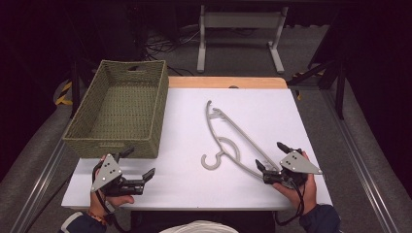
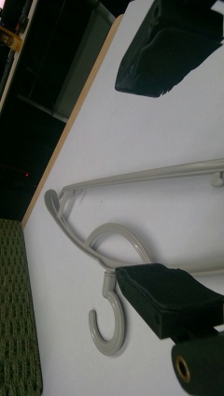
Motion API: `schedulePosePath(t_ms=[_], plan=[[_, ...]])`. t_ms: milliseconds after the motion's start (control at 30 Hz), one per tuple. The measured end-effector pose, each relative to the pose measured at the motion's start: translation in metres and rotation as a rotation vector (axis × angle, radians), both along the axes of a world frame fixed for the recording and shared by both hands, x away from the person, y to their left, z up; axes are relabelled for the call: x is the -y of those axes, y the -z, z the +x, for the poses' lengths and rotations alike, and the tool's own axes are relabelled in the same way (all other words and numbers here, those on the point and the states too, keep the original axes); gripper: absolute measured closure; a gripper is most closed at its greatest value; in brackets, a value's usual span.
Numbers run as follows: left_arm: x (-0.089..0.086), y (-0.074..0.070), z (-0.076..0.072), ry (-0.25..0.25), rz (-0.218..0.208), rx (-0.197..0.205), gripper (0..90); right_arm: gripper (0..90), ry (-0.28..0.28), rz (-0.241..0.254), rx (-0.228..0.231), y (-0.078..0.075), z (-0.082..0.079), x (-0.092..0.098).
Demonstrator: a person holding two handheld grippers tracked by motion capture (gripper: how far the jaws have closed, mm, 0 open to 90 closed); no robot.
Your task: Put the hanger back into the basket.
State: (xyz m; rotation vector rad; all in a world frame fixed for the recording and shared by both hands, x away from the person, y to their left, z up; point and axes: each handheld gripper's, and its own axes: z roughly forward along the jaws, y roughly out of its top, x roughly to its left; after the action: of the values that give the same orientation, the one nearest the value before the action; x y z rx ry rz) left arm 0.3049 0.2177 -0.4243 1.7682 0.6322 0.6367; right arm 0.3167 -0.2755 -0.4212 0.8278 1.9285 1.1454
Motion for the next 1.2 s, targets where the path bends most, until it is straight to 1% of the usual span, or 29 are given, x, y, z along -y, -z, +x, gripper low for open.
schedulePosePath(t_ms=[67,100,133,167,233,267,300,367,433,467,500,533,567,600,633,667,700,733,767,800,867,900,967,1033,1067,1133,1167,1200], plan=[[0.001,0.001,0.0,0.0,0.007,0.002,5.4,11.0,-0.002,-0.006,-0.001,0.0,0.0,0.0],[0.002,0.002,-0.001,0.009,0.021,-0.002,5.4,11.2,-0.008,-0.003,-0.009,0.0,0.0,-0.001],[0.003,0.003,0.0,0.011,0.023,-0.001,5.5,11.3,-0.016,0.004,-0.023,0.0,0.001,-0.002],[0.003,0.004,0.0,0.016,0.032,-0.01,5.5,11.8,-0.02,0.005,-0.028,-0.001,0.001,-0.003],[0.003,0.007,0.002,0.028,0.033,-0.033,5.5,12.1,-0.039,0.004,-0.057,-0.003,0.004,-0.005],[0.004,0.008,0.003,0.027,0.04,-0.034,5.5,12.6,-0.046,-0.015,-0.093,-0.005,0.008,-0.009],[0.004,0.009,0.003,0.031,0.05,-0.035,5.5,14.0,-0.053,-0.021,-0.111,-0.006,0.01,-0.011],[0.005,0.01,0.003,0.032,0.048,-0.041,5.7,16.9,-0.095,-0.033,-0.168,-0.009,0.015,-0.016],[0.005,0.011,0.003,0.041,0.054,-0.05,6.1,19.0,-0.145,-0.054,-0.207,-0.013,0.02,-0.024],[0.006,0.011,0.004,0.047,0.062,-0.05,6.1,20.7,-0.16,-0.068,-0.223,-0.015,0.022,-0.028],[0.006,0.012,0.004,0.047,0.062,-0.049,6.1,21.9,-0.172,-0.094,-0.238,-0.016,0.025,-0.032],[0.007,0.013,0.005,0.051,0.068,-0.06,6.0,23.0,-0.186,-0.105,-0.249,-0.017,0.027,-0.036],[0.007,0.013,0.005,0.051,0.068,-0.06,6.0,23.0,-0.186,-0.105,-0.249,-0.017,0.027,-0.036],[0.008,0.014,0.006,0.054,0.074,-0.062,6.0,26.2,-0.206,-0.12,-0.277,-0.018,0.031,-0.04],[0.008,0.014,0.007,0.057,0.078,-0.067,6.0,26.6,-0.214,-0.153,-0.309,-0.017,0.035,-0.045],[0.008,0.014,0.007,0.057,0.078,-0.067,6.2,29.4,-0.222,-0.183,-0.346,-0.016,0.039,-0.05],[0.009,0.016,0.008,0.065,0.083,-0.075,6.2,29.4,-0.222,-0.183,-0.346,-0.016,0.039,-0.05],[0.01,0.016,0.008,0.072,0.086,-0.08,6.3,34.1,-0.239,-0.232,-0.417,-0.014,0.044,-0.055],[0.01,0.017,0.008,0.076,0.09,-0.08,6.5,35.9,-0.23,-0.273,-0.448,-0.013,0.049,-0.059],[0.011,0.017,0.008,0.077,0.092,-0.082,6.7,39.0,-0.234,-0.291,-0.481,-0.011,0.052,-0.062],[0.012,0.018,0.008,0.083,0.101,-0.09,6.8,41.8,-0.242,-0.31,-0.544,-0.008,0.059,-0.065],[0.012,0.018,0.008,0.083,0.108,-0.091,6.8,44.2,-0.241,-0.333,-0.575,-0.006,0.062,-0.067],[0.012,0.018,0.008,0.085,0.109,-0.093,6.9,49.0,-0.242,-0.343,-0.607,-0.005,0.066,-0.069],[0.011,0.018,0.008,0.088,0.108,-0.095,7.0,53.8,-0.248,-0.369,-0.636,-0.002,0.068,-0.071],[0.012,0.018,0.008,0.089,0.108,-0.099,7.1,56.7,-0.241,-0.372,-0.648,0.0,0.069,-0.072],[0.012,0.019,0.008,0.089,0.11,-0.102,7.1,60.9,-0.257,-0.394,-0.668,0.004,0.07,-0.073],[0.012,0.019,0.008,0.089,0.107,-0.098,7.1,63.3,-0.259,-0.412,-0.684,0.007,0.07,-0.073],[0.012,0.019,0.008,0.091,0.107,-0.099,7.2,65.4,-0.267,-0.394,-0.696,0.008,0.071,-0.072]])
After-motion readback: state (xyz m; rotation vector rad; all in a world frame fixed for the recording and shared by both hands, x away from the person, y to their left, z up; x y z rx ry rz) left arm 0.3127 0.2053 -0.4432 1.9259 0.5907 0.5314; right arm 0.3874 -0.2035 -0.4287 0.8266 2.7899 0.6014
